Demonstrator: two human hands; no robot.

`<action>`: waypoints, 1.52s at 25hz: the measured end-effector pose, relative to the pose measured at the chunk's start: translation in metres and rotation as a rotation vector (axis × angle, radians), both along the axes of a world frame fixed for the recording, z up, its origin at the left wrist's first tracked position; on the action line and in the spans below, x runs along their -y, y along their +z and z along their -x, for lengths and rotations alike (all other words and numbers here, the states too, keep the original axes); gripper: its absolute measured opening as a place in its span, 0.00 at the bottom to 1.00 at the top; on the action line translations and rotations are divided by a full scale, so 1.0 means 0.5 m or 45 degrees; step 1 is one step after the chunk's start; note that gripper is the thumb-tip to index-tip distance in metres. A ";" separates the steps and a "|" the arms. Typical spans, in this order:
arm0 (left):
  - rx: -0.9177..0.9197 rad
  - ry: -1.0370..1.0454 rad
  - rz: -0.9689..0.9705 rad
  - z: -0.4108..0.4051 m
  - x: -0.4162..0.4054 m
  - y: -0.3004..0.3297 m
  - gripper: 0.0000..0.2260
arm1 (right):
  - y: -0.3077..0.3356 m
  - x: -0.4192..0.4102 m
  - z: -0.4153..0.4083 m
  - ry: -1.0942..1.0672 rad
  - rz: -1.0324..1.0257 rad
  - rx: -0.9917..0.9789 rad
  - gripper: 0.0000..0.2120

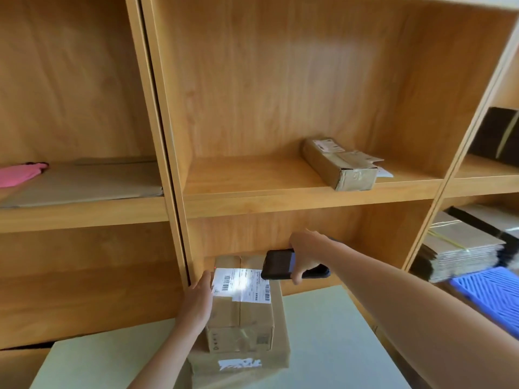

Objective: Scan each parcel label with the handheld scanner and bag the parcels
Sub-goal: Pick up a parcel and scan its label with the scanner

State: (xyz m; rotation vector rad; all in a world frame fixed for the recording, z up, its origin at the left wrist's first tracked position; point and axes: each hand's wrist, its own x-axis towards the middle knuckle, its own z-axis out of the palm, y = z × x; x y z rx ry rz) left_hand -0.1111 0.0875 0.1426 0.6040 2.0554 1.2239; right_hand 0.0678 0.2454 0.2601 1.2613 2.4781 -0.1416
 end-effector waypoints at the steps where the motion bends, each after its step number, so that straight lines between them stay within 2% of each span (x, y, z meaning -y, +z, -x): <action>1: 0.020 -0.002 0.024 0.001 0.003 0.001 0.24 | 0.003 0.000 -0.008 0.012 -0.017 0.023 0.32; 5: 0.020 -0.087 0.170 0.024 0.002 -0.018 0.31 | 0.002 0.005 -0.005 0.052 -0.051 0.095 0.31; 10: 0.056 -0.146 0.211 0.033 0.003 -0.031 0.32 | -0.010 0.020 0.039 0.127 0.017 0.192 0.32; 15: 0.115 -0.164 0.249 0.049 -0.006 -0.055 0.37 | -0.018 0.036 0.054 0.109 0.089 0.142 0.37; 20: 0.136 -0.216 0.230 0.061 -0.018 -0.072 0.41 | -0.015 0.028 0.050 0.035 0.034 0.192 0.31; 22: 0.161 -0.250 0.199 0.056 -0.016 -0.061 0.33 | -0.031 0.017 0.036 -0.026 0.026 0.144 0.31; 25: 0.134 -0.290 0.146 0.051 -0.017 -0.061 0.26 | -0.096 0.004 0.004 -0.280 0.180 -0.142 0.33; 29: 0.119 -0.301 0.153 0.045 -0.024 -0.083 0.25 | -0.224 0.028 -0.004 -0.874 0.630 -0.802 0.35; 31: 0.085 -0.276 0.153 0.045 -0.028 -0.098 0.25 | -0.269 0.059 0.004 -1.072 0.854 -1.123 0.30; 34: 0.084 -0.199 0.110 0.055 -0.027 -0.113 0.23 | -0.281 0.095 0.014 -1.145 1.040 -1.405 0.21; 38: 0.155 -0.120 0.011 0.080 -0.002 -0.095 0.19 | -0.252 0.115 0.035 -1.051 1.121 -1.448 0.17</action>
